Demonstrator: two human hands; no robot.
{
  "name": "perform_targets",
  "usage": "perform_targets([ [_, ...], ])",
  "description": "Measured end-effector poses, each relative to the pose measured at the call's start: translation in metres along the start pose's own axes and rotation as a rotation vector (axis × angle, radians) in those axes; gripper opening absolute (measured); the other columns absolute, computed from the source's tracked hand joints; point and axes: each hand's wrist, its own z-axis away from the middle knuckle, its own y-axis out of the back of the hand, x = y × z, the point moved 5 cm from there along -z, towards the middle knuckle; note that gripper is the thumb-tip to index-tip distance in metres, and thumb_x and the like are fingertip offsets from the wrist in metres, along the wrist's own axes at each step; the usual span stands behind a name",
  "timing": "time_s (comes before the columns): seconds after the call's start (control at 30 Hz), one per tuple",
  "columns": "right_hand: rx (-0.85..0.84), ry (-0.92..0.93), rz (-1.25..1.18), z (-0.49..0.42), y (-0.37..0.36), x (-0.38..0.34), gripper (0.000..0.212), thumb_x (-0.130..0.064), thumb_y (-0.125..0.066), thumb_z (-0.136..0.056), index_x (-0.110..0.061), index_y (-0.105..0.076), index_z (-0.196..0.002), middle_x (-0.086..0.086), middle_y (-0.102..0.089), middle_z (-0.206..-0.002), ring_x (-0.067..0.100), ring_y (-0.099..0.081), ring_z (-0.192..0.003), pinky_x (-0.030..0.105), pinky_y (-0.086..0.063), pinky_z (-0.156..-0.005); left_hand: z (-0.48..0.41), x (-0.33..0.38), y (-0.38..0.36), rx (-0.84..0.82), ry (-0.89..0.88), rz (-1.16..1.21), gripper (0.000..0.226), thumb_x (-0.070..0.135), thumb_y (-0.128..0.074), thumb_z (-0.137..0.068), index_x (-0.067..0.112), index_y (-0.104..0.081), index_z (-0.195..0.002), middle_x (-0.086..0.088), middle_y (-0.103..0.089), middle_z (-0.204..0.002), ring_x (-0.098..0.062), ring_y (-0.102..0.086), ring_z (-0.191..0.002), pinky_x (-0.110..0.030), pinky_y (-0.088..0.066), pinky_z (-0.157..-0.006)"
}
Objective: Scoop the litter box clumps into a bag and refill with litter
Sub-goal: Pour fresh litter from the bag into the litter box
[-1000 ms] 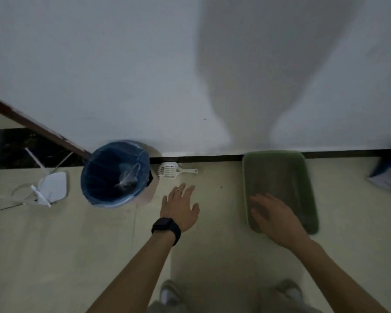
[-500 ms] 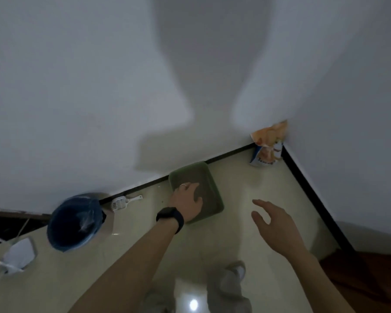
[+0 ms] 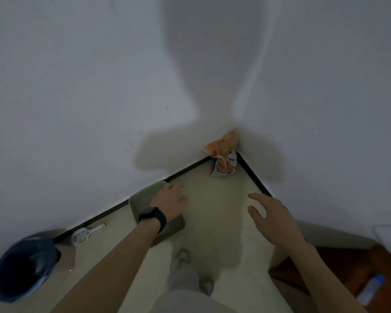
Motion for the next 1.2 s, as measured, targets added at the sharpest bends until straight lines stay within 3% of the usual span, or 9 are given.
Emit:
perform_targets([
  [0.2,-0.046,-0.022,0.092,-0.068,0.029,0.053,0.041,-0.041,-0.046,-0.099,-0.034,-0.046,-0.139,-0.012,-0.048,-0.144,0.013,-0.035,-0.137,0.027,-0.029,-0.109,-0.064,0.032,-0.009,-0.006,0.013,-0.007,0.046,0.041,-0.046,-0.098,0.031,-0.041,-0.142,-0.002,-0.043,-0.145,-0.024,-0.056,-0.115,-0.040,-0.046,-0.100],
  [0.4,-0.097,-0.041,0.166,-0.178,0.058,0.093,0.042,-0.041,-0.043,-0.100,-0.031,-0.047,-0.140,-0.008,-0.047,-0.145,0.015,-0.032,-0.139,0.031,-0.029,-0.112,-0.174,0.067,-0.009,-0.070,0.028,-0.100,0.049,0.042,-0.042,-0.099,0.031,-0.037,-0.146,-0.001,-0.036,-0.152,-0.025,-0.039,-0.134,-0.041,-0.035,-0.111],
  [0.5,-0.132,-0.016,0.217,-0.239,0.074,0.105,0.035,-0.032,-0.043,-0.101,-0.013,-0.058,-0.126,0.005,-0.060,-0.128,0.023,-0.047,-0.122,0.021,-0.029,-0.100,-0.227,0.090,-0.008,-0.098,0.065,-0.123,0.050,0.044,-0.041,-0.098,0.032,-0.037,-0.146,-0.001,-0.036,-0.152,-0.025,-0.040,-0.133,-0.042,-0.038,-0.108],
  [0.57,-0.157,-0.024,0.223,-0.280,0.080,0.111,0.032,-0.027,-0.044,-0.101,-0.003,-0.061,-0.114,0.012,-0.063,-0.116,0.027,-0.051,-0.110,0.025,-0.033,-0.092,-0.260,0.101,-0.010,-0.112,0.099,-0.110,0.050,0.045,-0.041,-0.098,0.033,-0.037,-0.146,-0.001,-0.037,-0.151,-0.025,-0.043,-0.132,-0.042,-0.039,-0.106],
  [0.7,-0.230,-0.043,0.165,-0.357,0.074,0.137,0.032,-0.023,-0.047,-0.099,0.003,-0.059,-0.113,0.018,-0.062,-0.115,0.032,-0.053,-0.107,0.037,-0.042,-0.094,-0.325,0.117,-0.026,-0.142,0.162,-0.089,0.051,0.047,-0.041,-0.097,0.034,-0.036,-0.146,0.000,-0.036,-0.152,-0.024,-0.041,-0.133,-0.041,-0.040,-0.106],
  [0.8,-0.278,-0.038,0.149,-0.421,0.055,0.158,0.033,-0.026,-0.046,-0.099,-0.002,-0.057,-0.119,0.015,-0.060,-0.120,0.031,-0.054,-0.110,0.047,-0.046,-0.094,-0.373,0.117,-0.049,-0.172,0.216,-0.044,0.052,0.048,-0.042,-0.097,0.034,-0.035,-0.147,0.001,-0.034,-0.153,-0.024,-0.039,-0.134,-0.041,-0.037,-0.108],
  [1.03,-0.433,-0.012,0.239,-0.562,-0.039,0.225,0.044,-0.037,-0.041,-0.100,-0.020,-0.043,-0.140,0.005,-0.046,-0.141,0.024,-0.045,-0.128,0.033,-0.039,-0.103,-0.491,0.078,-0.126,-0.133,0.413,0.124,0.059,0.046,-0.053,-0.094,0.028,-0.035,-0.147,-0.002,-0.035,-0.152,-0.022,-0.047,-0.129,-0.040,-0.042,-0.106],
  [1.1,-0.434,-0.030,0.213,-0.605,-0.066,0.246,0.042,-0.041,-0.041,-0.097,-0.020,-0.051,-0.131,0.006,-0.053,-0.131,0.025,-0.052,-0.120,0.032,-0.043,-0.093,-0.529,0.063,-0.147,-0.115,0.465,0.180,0.064,0.045,-0.054,-0.094,0.023,-0.032,-0.149,-0.006,-0.033,-0.152,-0.025,-0.046,-0.130,-0.042,-0.042,-0.106],
  [1.2,-0.426,-0.080,0.161,-0.654,-0.108,0.280,0.041,-0.053,-0.037,-0.084,-0.021,-0.056,-0.101,0.010,-0.058,-0.108,0.029,-0.062,-0.098,0.031,-0.045,-0.070,-0.570,0.040,-0.176,-0.080,0.525,0.248,0.071,0.042,-0.057,-0.094,0.015,-0.026,-0.152,-0.012,-0.031,-0.153,-0.030,-0.041,-0.134,-0.041,-0.039,-0.108],
])
